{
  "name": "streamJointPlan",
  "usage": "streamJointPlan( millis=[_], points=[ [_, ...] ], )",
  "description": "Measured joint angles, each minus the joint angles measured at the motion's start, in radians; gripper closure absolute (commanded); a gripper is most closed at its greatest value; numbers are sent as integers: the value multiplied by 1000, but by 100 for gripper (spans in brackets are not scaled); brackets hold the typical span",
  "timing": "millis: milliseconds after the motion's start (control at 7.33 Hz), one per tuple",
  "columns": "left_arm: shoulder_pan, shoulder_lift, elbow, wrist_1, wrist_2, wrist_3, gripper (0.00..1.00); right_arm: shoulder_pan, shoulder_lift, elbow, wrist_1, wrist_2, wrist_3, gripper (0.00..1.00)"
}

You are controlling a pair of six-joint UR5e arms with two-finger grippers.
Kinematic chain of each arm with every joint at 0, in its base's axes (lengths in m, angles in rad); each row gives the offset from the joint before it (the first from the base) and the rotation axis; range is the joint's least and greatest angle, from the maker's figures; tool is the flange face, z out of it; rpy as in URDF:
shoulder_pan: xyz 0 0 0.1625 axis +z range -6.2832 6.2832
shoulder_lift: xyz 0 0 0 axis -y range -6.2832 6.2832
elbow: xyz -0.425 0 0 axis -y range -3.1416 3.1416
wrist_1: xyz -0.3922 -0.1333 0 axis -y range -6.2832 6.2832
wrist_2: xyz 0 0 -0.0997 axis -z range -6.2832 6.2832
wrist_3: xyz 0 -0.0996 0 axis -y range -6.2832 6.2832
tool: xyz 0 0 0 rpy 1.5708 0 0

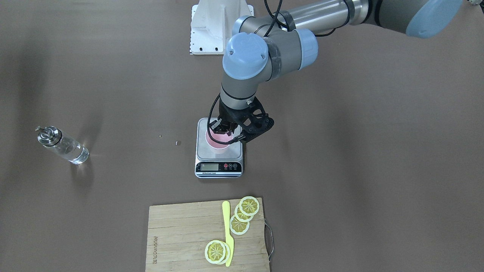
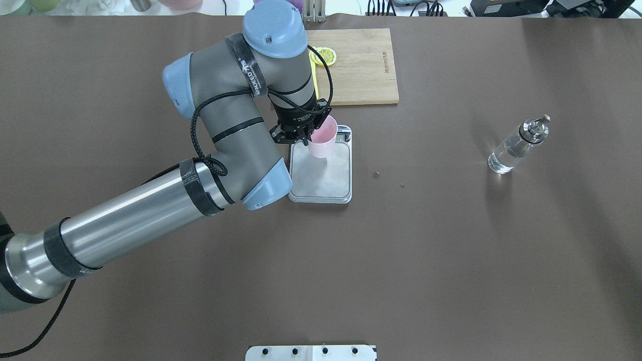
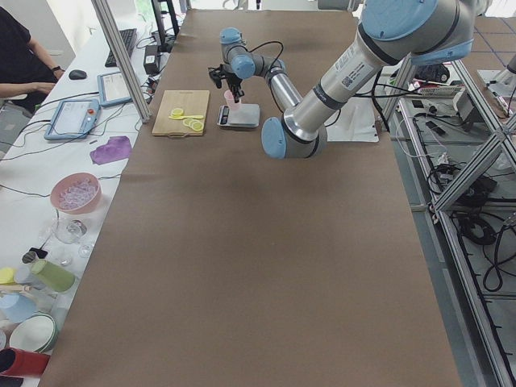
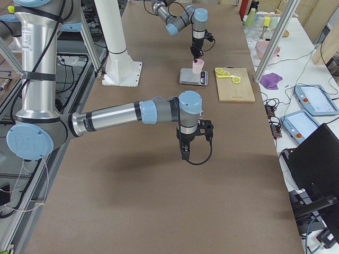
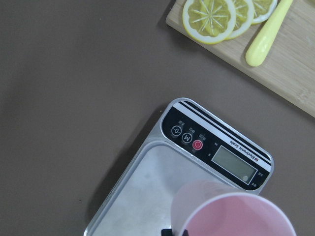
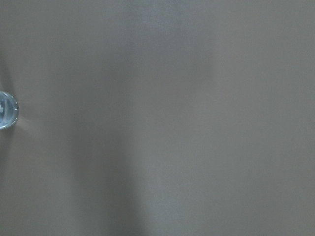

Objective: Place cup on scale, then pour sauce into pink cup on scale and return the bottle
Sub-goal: 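Lower the pink cup onto the scale and open the left gripper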

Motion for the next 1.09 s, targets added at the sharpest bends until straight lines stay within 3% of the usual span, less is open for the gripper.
streamJointPlan(
  millis=[409, 545, 682, 818, 955, 1091],
  points=[
    [18, 37, -28, -2, -2, 0, 100, -2, 0, 1, 0, 0, 0, 0],
    [24, 40, -31, -5, -4, 0, 89, -2, 0, 1, 0, 0, 0, 0],
    [31, 42, -33, -7, -4, 0, 34, -2, 0, 1, 0, 0, 0, 0],
    [36, 42, -34, -10, -2, 1, 8, -1, -1, 5, -1, 0, 0, 0],
    [38, 43, -37, -12, 0, 3, 1, -1, -3, 10, -2, -1, 0, 0],
    [39, 46, -49, -12, 4, 4, 1, -1, -5, 13, -2, -1, 0, 0]
  ],
)
